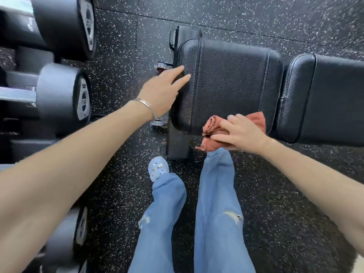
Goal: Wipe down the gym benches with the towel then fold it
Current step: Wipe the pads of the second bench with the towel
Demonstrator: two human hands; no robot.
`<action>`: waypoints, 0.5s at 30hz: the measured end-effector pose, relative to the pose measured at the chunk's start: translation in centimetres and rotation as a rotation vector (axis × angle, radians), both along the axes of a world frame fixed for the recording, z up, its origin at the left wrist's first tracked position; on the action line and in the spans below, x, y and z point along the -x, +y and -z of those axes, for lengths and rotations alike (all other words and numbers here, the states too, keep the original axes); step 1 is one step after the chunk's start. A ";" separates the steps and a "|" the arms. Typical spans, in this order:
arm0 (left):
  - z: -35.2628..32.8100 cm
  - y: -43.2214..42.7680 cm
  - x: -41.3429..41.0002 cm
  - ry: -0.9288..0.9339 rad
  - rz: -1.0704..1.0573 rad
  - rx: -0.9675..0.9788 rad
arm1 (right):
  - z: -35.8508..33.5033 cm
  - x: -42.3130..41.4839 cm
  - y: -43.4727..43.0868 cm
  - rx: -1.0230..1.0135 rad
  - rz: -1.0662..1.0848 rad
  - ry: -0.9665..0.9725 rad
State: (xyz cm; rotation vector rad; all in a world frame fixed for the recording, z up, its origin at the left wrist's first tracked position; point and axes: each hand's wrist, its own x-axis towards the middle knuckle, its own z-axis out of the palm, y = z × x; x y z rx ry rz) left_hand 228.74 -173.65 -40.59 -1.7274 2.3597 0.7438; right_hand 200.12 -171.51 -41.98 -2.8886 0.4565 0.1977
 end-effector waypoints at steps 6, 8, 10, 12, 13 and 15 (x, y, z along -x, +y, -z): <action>0.7 0.6 2.8 -0.018 -0.079 0.038 | -0.4 5.1 -1.0 -0.063 1.362 -0.188; 0.5 0.9 3.4 0.003 -0.129 0.035 | -0.4 2.3 -1.4 -0.039 1.552 -0.207; 0.5 0.9 3.9 0.005 -0.150 0.031 | -0.3 -1.2 -1.5 -0.009 1.428 -0.098; 0.4 0.5 4.0 -0.004 -0.173 0.013 | -0.3 -4.3 -1.9 -0.023 1.210 -0.011; 0.3 0.2 4.0 -0.010 -0.188 0.005 | -0.3 -5.4 -2.4 -0.036 1.095 0.019; 0.2 -0.5 4.3 -0.017 -0.205 0.007 | -0.2 -6.7 -4.7 -0.020 0.961 0.071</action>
